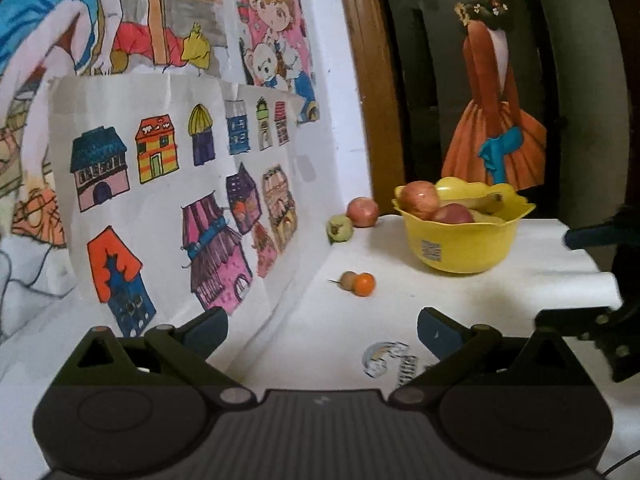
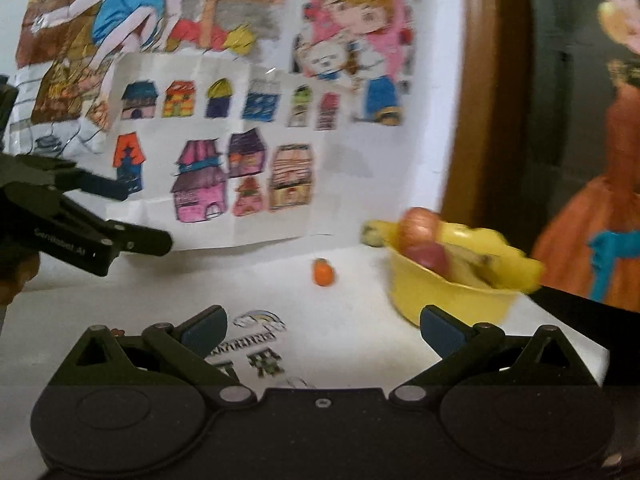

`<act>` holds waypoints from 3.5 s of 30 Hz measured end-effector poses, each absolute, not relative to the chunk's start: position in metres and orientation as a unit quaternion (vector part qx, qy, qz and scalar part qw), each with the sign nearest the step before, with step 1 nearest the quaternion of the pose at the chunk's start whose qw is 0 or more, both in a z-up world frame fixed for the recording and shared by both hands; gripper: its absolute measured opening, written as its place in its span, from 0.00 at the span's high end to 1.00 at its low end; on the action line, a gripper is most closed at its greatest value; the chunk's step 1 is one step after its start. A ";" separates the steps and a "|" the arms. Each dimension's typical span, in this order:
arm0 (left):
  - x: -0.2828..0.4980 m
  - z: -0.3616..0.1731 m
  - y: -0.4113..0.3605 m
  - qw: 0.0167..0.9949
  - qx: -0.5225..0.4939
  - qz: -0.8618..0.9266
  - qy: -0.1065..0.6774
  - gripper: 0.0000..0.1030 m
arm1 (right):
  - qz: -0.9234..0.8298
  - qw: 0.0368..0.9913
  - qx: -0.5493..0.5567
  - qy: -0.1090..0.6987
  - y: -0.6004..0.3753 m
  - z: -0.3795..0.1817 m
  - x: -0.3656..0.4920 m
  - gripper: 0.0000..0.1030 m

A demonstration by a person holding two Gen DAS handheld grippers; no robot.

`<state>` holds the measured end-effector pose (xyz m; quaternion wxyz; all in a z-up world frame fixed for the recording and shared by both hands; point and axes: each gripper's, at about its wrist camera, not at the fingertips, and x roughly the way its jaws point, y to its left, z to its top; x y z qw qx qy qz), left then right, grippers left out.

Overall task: Organize fruits
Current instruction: 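Lift both tools away from the bowl toward the remaining fruit, then grasp the orange cherry tomato with the right tool while the left tool grasps the brown fruit, then carry the brown fruit with the left tool and tomato with the right tool over the bowl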

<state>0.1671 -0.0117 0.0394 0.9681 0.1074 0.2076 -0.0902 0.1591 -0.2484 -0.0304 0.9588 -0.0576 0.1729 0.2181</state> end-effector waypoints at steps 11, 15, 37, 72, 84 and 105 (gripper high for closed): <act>0.215 0.018 0.002 0.970 0.154 -0.056 0.180 0.00 | 0.255 0.939 -0.106 0.204 -0.195 -0.055 0.265 0.14; 0.215 0.010 0.002 0.970 0.180 -0.047 0.159 0.00 | 0.260 0.932 -0.132 0.213 -0.175 -0.065 0.293 0.19; 0.252 -0.012 -0.009 0.961 0.188 -0.097 0.178 0.00 | 0.240 0.926 -0.087 0.278 -0.171 -0.097 0.396 0.59; 0.401 -0.064 -0.068 0.941 0.098 -0.139 0.293 0.25 | 0.247 0.936 -0.056 0.243 -0.278 -0.063 0.263 0.68; 0.418 -0.069 -0.067 0.934 0.066 -0.143 0.321 0.61 | 0.249 0.936 -0.042 0.245 -0.281 -0.068 0.267 0.68; 0.383 -0.054 -0.078 0.943 0.077 -0.164 0.280 0.71 | 0.234 0.945 -0.033 0.225 -0.288 -0.063 0.261 0.68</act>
